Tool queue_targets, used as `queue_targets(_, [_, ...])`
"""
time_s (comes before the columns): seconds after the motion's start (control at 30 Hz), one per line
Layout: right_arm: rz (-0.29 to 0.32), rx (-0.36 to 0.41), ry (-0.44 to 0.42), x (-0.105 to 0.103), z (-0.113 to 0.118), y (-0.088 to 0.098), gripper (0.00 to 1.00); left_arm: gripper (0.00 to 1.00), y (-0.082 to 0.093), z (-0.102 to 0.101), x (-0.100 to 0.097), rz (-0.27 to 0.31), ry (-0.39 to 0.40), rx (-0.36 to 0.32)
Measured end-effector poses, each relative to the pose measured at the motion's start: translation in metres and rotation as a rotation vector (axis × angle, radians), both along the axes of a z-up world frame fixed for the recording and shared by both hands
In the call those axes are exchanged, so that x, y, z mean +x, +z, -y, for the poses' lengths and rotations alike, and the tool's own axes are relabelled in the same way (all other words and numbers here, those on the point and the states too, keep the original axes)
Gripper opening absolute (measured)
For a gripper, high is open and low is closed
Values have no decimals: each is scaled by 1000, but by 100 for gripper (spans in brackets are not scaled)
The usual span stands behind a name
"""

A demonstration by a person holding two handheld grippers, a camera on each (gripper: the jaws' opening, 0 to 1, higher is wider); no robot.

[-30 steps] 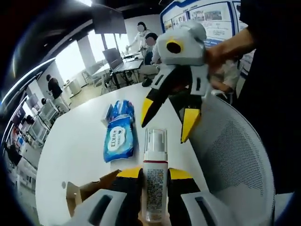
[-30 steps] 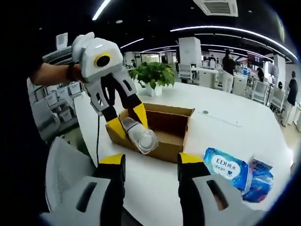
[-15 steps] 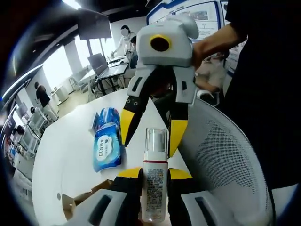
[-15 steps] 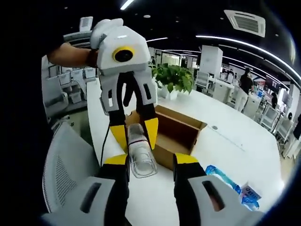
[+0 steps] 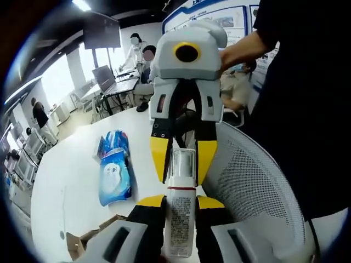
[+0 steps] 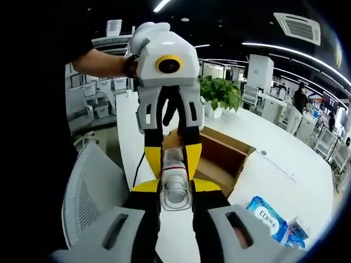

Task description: Operate the shoe box by opening the lid, removing the specified soft item, and placing it in the target area until the item is outside and the box remains undamaged.

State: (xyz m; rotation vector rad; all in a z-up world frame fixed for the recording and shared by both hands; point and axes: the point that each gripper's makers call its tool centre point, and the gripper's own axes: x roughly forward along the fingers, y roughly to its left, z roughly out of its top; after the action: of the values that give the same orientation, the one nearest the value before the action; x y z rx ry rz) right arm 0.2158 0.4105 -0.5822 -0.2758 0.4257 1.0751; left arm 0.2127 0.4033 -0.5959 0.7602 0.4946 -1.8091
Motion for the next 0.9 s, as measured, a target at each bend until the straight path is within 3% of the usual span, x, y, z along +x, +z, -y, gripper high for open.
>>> queue_targets(0.2, [-48, 32, -17, -2, 0, -1, 18, 20, -2, 0, -3, -44, 2, -1])
queue_targets(0.6, [-101, 41, -56, -1, 12, -8, 18, 24, -3, 5, 3, -66, 64, -38])
queue_targets(0.9, [-146, 14, -100, -5, 33, -26, 18, 27, -1, 0, 6, -144, 193, -107])
